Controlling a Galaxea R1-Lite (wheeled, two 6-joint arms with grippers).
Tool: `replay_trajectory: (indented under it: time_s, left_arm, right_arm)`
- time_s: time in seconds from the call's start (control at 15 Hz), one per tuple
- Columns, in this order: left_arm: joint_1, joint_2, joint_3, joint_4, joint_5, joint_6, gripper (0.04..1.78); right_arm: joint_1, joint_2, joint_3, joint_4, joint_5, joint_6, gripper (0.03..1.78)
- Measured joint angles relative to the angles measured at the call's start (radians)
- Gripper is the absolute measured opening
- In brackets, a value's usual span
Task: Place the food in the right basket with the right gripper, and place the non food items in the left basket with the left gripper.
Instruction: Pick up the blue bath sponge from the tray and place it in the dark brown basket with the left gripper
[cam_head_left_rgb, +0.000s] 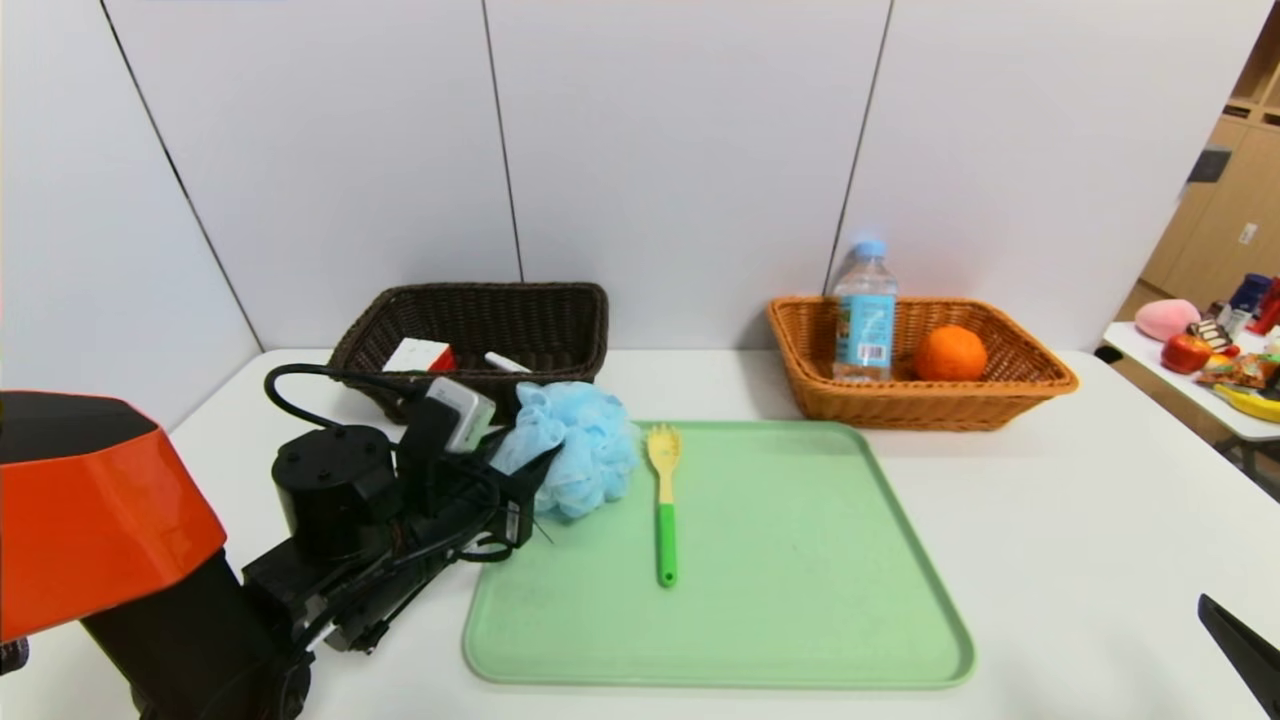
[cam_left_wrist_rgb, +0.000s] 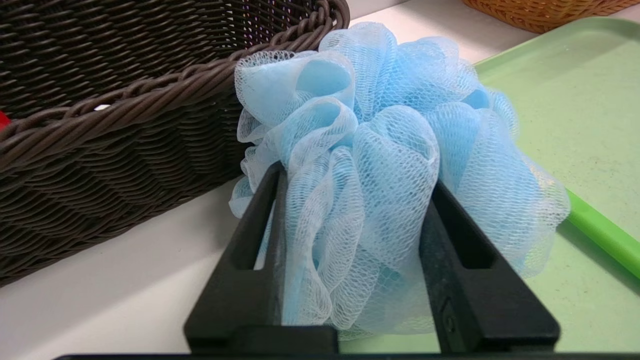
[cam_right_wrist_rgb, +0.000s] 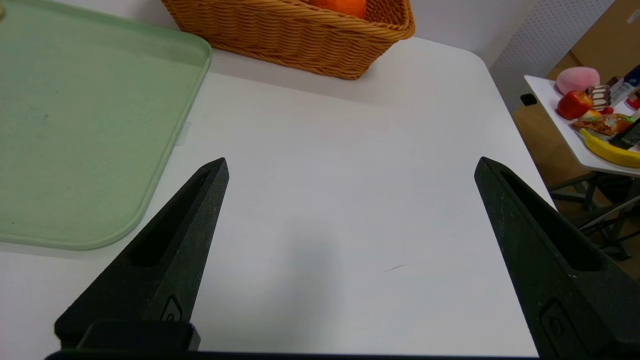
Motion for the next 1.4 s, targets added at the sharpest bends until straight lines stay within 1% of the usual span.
replay_trajectory:
  time_s: [0.07, 0.13, 0.53, 0.8, 1.0, 1.13, 1.2, 1.4]
  left_arm:
    - [0.0, 0.001, 0.001, 0.0, -0.001, 0.002, 0.04]
    - [0.0, 0.001, 0.001, 0.0, 0.0, 0.0, 0.06]
    - [-0.003, -0.023, -0.002, 0.003, -0.003, 0.002, 0.06]
    - [-0.07, -0.139, -0.043, 0.016, -0.015, 0.01, 0.06]
    - [-0.13, -0.251, -0.107, 0.115, -0.018, 0.038, 0.06]
    - [-0.15, -0.313, -0.167, 0.207, -0.018, 0.043, 0.06]
    - [-0.138, -0.333, -0.207, 0.253, -0.02, 0.044, 0.06]
    - [-0.027, -0.339, -0.347, 0.395, -0.053, 0.047, 0.06]
  right_arm:
    - [0.0, 0.0, 0.0, 0.0, 0.0, 0.0, 1.7]
    - [0.0, 0.0, 0.0, 0.0, 0.0, 0.0, 1.7]
    - [0.0, 0.0, 0.001, 0.0, 0.0, 0.0, 1.7]
    - [0.0, -0.002, 0.006, 0.0, 0.001, 0.0, 1.7]
    - [0.0, -0.004, 0.012, 0.0, 0.003, -0.002, 1.7]
    - [0.0, -0.006, 0.012, 0.0, 0.002, -0.002, 1.7]
    - [0.0, -0.008, 0.013, 0.0, 0.002, -0.002, 1.7]
    - [0.0, -0.014, 0.017, 0.0, 0.003, -0.005, 1.7]
